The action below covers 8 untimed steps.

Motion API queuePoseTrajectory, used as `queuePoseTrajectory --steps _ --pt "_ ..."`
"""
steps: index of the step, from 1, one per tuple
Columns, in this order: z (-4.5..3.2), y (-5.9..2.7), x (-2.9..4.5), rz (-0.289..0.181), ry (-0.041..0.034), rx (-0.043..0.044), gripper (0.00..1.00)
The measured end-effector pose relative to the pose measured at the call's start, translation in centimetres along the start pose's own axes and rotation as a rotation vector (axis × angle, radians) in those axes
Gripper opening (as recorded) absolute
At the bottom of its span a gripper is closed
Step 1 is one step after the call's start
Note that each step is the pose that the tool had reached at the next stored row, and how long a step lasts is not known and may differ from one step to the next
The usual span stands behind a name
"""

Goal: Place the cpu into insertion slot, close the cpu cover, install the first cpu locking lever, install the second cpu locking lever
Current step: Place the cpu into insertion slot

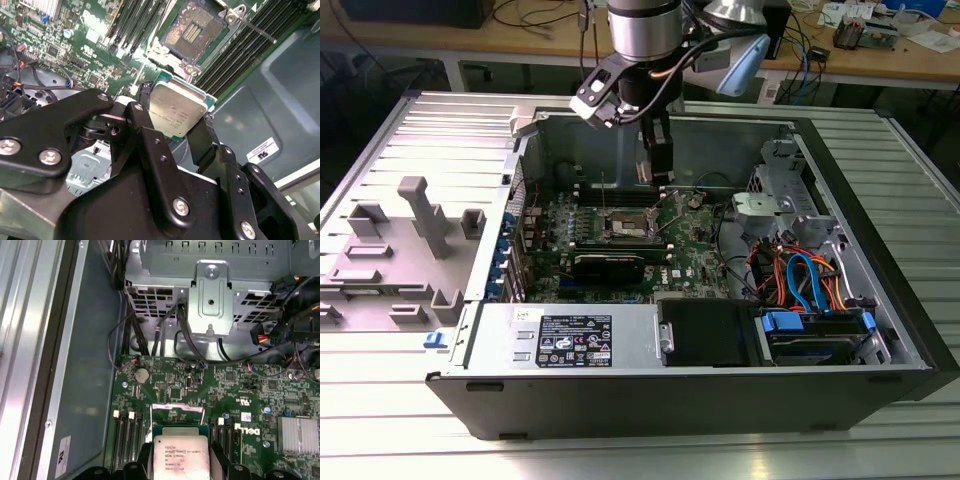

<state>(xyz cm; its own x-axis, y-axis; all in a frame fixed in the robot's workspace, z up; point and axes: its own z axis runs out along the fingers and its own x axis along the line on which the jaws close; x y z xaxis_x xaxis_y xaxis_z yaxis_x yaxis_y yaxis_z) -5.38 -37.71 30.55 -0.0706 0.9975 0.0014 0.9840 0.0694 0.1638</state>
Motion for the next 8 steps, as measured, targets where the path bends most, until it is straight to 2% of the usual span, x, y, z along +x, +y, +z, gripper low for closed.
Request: queuePoseTrajectory --steps 4,8 --pt "0.45 -0.81 0.05 0.0 -0.0006 -0.0089 0.55" --pt "1.01 -1.23 0.07 0.0 -0.0007 -0.0096 0.55"
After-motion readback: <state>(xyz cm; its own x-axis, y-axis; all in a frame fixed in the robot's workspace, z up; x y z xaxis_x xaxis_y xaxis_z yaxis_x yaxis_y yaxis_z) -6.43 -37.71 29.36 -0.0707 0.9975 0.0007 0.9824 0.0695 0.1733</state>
